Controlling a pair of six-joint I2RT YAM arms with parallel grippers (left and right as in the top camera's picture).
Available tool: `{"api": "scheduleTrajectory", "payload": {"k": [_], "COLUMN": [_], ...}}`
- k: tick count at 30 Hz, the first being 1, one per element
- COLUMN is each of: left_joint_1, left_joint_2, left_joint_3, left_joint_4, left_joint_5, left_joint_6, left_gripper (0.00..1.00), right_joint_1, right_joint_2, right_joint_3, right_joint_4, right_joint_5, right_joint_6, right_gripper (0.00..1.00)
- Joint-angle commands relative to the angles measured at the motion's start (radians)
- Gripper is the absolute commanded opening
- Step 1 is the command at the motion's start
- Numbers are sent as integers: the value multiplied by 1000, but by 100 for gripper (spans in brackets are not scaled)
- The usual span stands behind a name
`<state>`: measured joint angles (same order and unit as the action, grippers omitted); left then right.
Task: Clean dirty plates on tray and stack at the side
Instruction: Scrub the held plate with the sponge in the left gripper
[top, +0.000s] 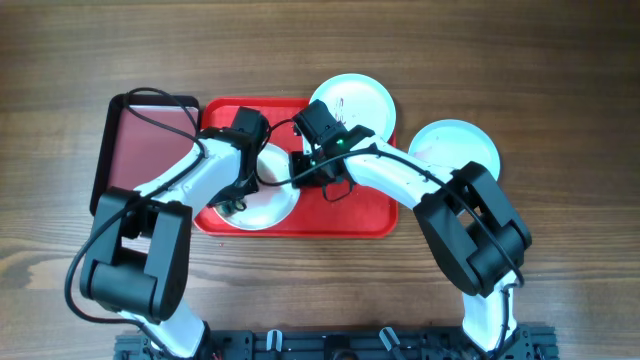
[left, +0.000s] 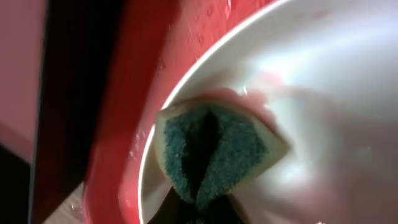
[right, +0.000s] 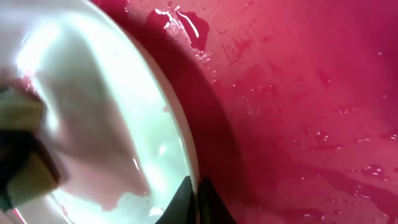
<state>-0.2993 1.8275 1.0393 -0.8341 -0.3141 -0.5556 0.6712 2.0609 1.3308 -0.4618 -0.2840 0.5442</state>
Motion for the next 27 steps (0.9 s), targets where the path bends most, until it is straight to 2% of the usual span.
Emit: {"api": "scheduleTrajectory", "payload": {"k": [1,2,4,7,11,14,17,19,21,23,25,27], "left_joint_1": [6,6,6,6,7,14,43,73,95,101,100,100], "left_joint_2": [80,80,80,80,80,80,80,80,80,80,80,80], "left_joint_3": [-71,-71,-71,-71,-71,-71,-71,-71,-71,-71,-71,-71], "left_joint_4": [19,50,79,152,304,375,382,372,332,274,214,177], "left_joint_5": [478,621,701,793,787,624,362,292,295,333,482,715], "left_joint_6": [252,328,344,320,236,142,68,68,68,77,190,355], "left_gripper": [4,4,4,4,4,4,4,4,4,4,4,4], "right_joint_1": [-11,-11,-11,-11,-11,-14,-30,-44,-50,-50,-50,-50], "right_joint_2": [19,19,19,20,37,59,98,111,111,111,111,111], "right_joint_3": [2,2,2,2,2,2,2,2,2,2,2,2], "right_joint_4": [-11,-12,-11,-11,-14,-10,9,15,14,16,20,23], "right_joint_5": [27,23,11,-15,-86,-119,-205,-235,-235,-237,-237,-237], "right_joint_6": [-19,-20,-19,-18,10,9,6,6,5,4,4,2], "right_gripper": [4,4,4,4,4,4,4,4,4,4,4,4]}}
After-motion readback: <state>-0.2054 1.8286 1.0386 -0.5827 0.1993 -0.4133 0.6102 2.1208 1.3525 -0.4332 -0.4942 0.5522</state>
